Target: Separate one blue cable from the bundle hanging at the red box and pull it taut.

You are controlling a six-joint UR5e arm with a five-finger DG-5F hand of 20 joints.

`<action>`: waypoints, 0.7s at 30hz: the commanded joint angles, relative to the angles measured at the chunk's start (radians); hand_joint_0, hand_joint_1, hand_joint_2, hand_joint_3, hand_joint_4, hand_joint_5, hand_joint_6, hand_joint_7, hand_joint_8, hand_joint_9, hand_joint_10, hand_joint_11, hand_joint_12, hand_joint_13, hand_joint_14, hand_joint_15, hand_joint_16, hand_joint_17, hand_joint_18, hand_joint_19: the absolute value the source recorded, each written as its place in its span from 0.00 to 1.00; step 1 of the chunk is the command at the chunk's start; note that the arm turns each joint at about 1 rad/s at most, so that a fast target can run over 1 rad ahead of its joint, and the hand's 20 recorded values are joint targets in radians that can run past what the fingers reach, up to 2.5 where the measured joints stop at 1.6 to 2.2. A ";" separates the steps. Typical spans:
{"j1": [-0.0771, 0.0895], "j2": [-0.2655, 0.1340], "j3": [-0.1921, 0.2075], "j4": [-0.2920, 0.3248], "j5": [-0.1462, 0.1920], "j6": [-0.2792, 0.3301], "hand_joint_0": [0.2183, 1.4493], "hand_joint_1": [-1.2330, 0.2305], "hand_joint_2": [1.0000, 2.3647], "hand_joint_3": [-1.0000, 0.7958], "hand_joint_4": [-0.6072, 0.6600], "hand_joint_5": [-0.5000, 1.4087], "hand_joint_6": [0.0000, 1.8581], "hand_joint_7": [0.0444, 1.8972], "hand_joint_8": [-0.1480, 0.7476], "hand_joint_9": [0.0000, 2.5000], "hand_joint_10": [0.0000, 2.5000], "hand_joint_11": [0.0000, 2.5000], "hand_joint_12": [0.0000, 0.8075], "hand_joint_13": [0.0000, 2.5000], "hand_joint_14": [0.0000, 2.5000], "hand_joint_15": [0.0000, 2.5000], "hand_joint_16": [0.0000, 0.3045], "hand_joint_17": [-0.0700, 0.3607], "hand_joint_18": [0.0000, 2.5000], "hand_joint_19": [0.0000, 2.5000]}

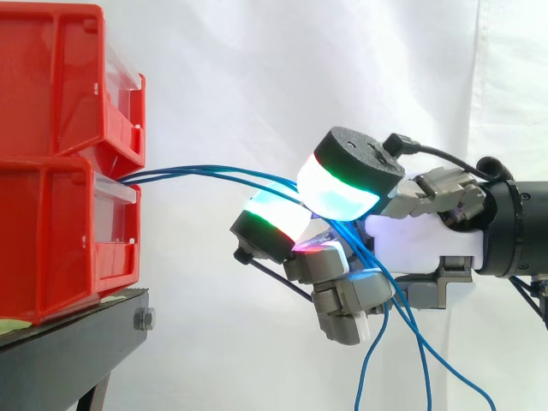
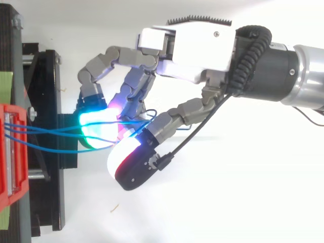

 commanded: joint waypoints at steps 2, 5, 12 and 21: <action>-0.001 0.000 0.001 0.000 0.001 0.000 0.25 0.30 0.00 0.28 0.53 0.18 0.47 0.58 0.45 0.44 0.00 0.52 0.42 0.49 0.00 0.65 0.16 0.42 0.39 0.40; -0.001 0.000 -0.001 0.000 0.000 0.000 0.27 0.33 0.00 0.28 0.52 0.18 0.46 0.58 0.44 0.44 0.00 0.53 0.41 0.49 0.01 0.65 0.16 0.41 0.39 0.40; -0.001 0.000 0.001 0.000 0.001 0.000 0.35 0.27 0.00 0.30 0.46 0.18 0.46 0.64 0.43 0.43 0.00 0.53 0.39 0.49 0.01 0.65 0.15 0.40 0.38 0.40; -0.001 0.000 0.001 -0.001 0.001 0.000 0.44 0.19 0.00 0.28 0.45 0.17 0.49 0.62 0.41 0.39 0.00 0.50 0.41 0.45 0.01 0.61 0.15 0.40 0.39 0.37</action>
